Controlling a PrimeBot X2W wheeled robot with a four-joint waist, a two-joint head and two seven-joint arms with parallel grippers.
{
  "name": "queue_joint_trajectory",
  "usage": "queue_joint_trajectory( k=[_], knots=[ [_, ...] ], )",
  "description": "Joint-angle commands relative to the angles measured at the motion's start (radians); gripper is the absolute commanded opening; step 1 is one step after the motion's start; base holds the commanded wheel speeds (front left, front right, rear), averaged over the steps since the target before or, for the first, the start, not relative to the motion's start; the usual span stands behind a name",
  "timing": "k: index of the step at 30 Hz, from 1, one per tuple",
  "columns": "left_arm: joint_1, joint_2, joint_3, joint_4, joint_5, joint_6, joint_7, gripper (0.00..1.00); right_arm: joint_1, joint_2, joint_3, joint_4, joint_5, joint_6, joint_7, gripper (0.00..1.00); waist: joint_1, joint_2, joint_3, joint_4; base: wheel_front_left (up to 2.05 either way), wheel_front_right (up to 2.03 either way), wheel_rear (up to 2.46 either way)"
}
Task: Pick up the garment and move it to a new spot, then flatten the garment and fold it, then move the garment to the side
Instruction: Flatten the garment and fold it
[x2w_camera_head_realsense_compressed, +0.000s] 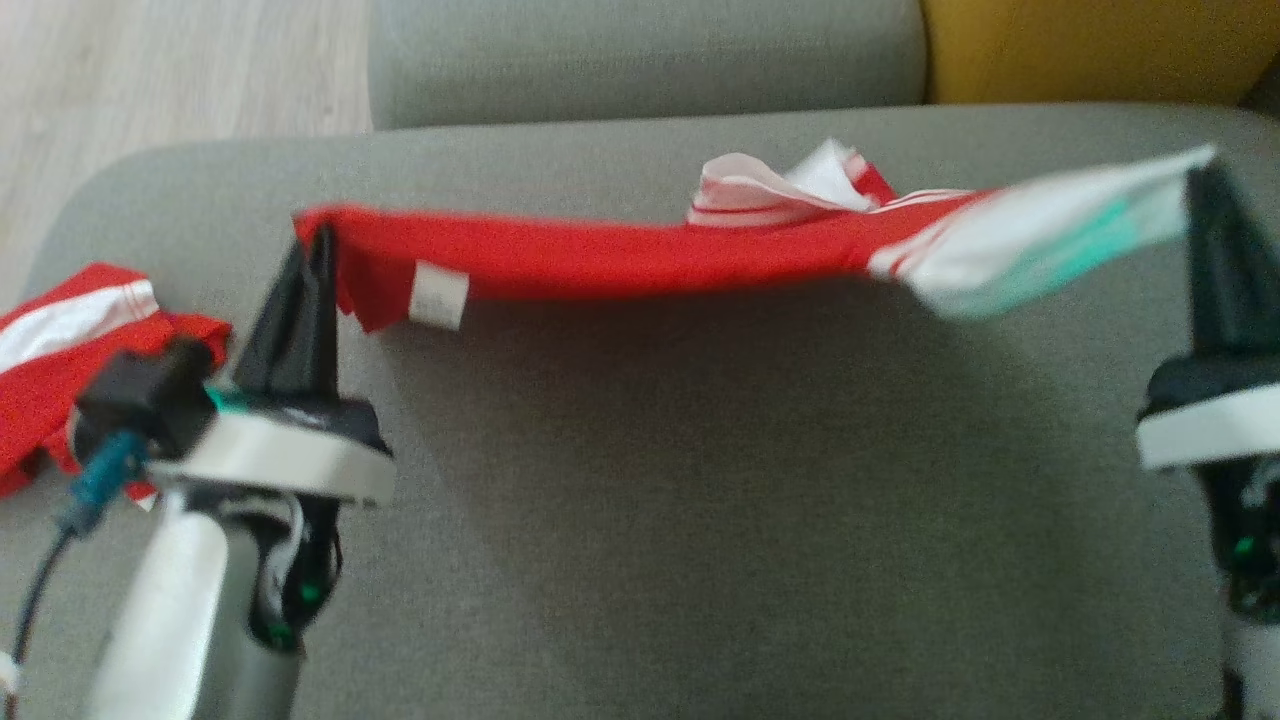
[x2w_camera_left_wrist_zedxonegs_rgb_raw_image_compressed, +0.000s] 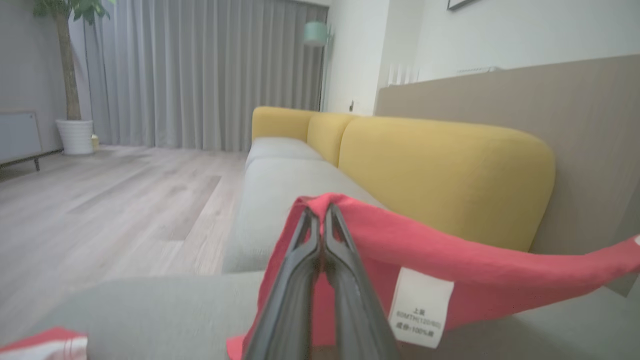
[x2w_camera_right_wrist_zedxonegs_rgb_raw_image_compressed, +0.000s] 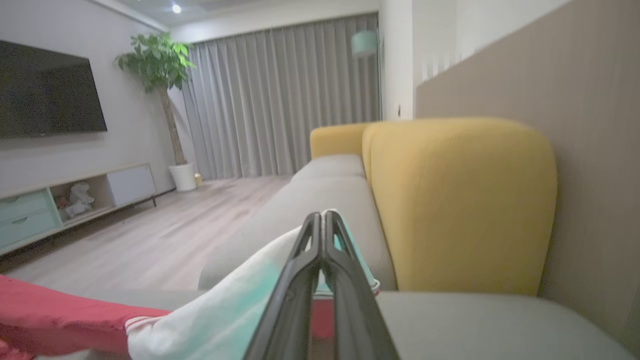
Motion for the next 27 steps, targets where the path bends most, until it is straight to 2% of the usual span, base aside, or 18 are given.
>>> queue_joint_trajectory(
  k=[1, 8, 18, 23, 27],
  knots=[
    [-0.094, 0.037, 0.049, -0.068, 0.016, 0.006, 0.016, 0.0, -0.085, -0.029, 0.008, -0.068, -0.003, 0.008, -0.015, 0.0, 0.0, 0.0, -0.037, -0.009, 0.0, 0.0, 0.0],
    [-0.254, 0.068, 0.063, -0.152, 0.024, 0.004, 0.079, 0.0, -0.252, -0.05, -0.015, -0.138, -0.001, 0.008, -0.016, 0.0, 0.0, 0.0, -0.074, -0.019, 0.0, 0.0, 0.0],
    [-0.353, 0.076, 0.061, -0.146, 0.017, 0.006, 0.124, 0.0, -0.368, -0.069, -0.003, -0.096, 0.015, 0.008, 0.007, 0.0, 0.0, 0.0, -0.076, -0.026, 0.0, 0.0, 0.0],
    [-0.391, 0.068, 0.047, -0.098, 0.017, 0.0, 0.114, 0.0, -0.423, -0.064, 0.016, -0.023, 0.038, 0.008, 0.0, 0.0, 0.0, 0.0, -0.065, -0.027, 0.0, 0.0, 0.0],
    [-0.471, 0.049, 0.032, -0.002, 0.008, -0.017, 0.092, 0.0, -0.514, -0.065, 0.046, 0.092, 0.067, 0.008, -0.029, 0.0, 0.0, 0.0, -0.041, -0.024, 0.0, 0.0, 0.0]
  ],
)
